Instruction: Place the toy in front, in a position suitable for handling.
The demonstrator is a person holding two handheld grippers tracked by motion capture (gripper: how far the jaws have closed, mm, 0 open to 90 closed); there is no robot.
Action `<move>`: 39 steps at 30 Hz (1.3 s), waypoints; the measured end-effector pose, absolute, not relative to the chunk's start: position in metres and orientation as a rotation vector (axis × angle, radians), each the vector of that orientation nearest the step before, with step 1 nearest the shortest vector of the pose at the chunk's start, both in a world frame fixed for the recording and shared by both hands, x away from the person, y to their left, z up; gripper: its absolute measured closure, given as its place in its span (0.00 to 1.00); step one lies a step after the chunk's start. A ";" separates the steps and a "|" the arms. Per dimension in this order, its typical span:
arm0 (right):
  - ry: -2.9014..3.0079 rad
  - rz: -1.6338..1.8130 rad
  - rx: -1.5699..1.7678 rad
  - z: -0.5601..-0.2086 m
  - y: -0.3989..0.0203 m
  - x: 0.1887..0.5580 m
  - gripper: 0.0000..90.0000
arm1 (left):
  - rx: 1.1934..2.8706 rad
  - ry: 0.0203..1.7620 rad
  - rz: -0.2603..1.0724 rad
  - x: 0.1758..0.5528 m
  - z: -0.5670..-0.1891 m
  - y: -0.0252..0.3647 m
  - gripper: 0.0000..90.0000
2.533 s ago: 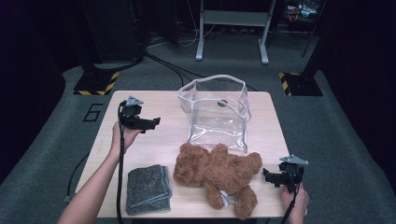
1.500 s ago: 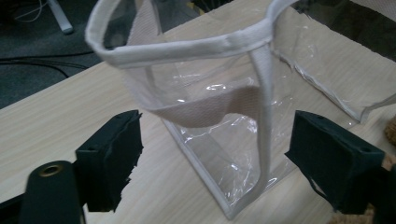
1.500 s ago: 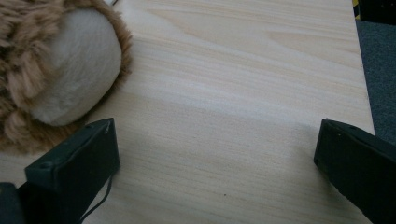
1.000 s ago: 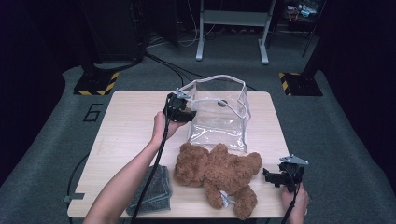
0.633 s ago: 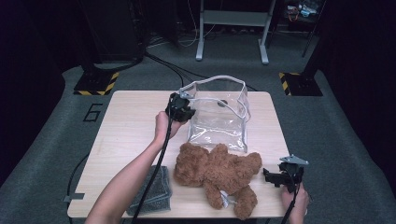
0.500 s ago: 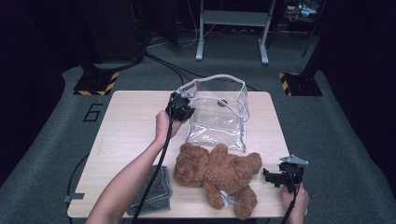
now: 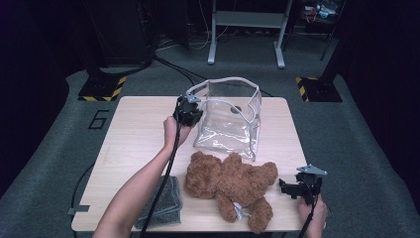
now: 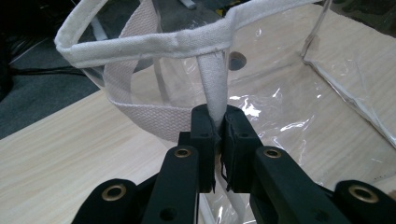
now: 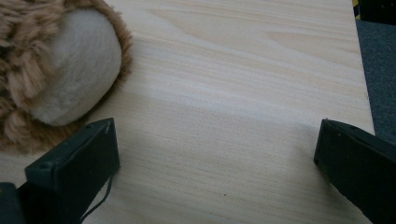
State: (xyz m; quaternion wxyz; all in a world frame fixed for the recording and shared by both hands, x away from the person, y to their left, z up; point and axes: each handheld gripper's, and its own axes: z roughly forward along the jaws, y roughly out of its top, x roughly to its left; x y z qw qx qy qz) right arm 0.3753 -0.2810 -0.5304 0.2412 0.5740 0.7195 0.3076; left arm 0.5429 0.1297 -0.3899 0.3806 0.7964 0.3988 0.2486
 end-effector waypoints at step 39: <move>1.968 0.840 1.566 -0.531 -0.281 0.375 0.00 | 1.950 1.095 0.755 0.556 -0.394 0.175 0.94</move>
